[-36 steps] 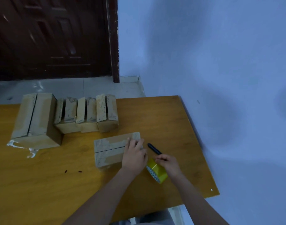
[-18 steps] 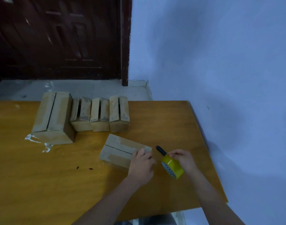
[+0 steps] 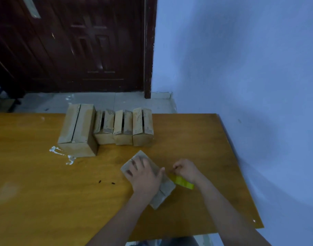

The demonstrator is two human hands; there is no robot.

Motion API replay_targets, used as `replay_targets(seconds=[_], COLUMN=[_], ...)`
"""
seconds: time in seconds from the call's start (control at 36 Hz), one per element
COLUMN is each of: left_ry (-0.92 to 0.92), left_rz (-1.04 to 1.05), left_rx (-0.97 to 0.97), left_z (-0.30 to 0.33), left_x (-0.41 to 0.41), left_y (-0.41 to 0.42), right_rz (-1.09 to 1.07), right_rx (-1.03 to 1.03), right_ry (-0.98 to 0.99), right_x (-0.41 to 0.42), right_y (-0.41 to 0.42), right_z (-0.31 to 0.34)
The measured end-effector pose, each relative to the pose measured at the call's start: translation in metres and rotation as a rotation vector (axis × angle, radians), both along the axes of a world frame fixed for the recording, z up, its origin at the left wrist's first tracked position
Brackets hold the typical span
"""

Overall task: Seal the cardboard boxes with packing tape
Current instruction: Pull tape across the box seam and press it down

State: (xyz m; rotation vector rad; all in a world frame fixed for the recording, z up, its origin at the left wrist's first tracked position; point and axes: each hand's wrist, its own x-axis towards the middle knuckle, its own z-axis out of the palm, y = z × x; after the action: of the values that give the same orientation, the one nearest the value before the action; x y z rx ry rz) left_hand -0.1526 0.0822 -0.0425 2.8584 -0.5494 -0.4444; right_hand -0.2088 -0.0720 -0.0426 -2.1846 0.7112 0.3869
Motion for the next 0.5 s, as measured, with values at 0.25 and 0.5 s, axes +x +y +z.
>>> replay_targets(seconds=[0.25,0.5], left_ry=[-0.089,-0.189], left_rz=[-0.381,-0.301], left_rx=[0.092,-0.059], left_z=[-0.001,-0.024], left_x=[0.008,0.007], left_y=[-0.025,-0.006], right_rz=[0.003,-0.079], right_rx=[0.066,0.12], right_ry=[0.011,0.008], right_x=[-0.036,-0.051], right_y=[0.022,0.007], right_z=[-0.017,-0.009])
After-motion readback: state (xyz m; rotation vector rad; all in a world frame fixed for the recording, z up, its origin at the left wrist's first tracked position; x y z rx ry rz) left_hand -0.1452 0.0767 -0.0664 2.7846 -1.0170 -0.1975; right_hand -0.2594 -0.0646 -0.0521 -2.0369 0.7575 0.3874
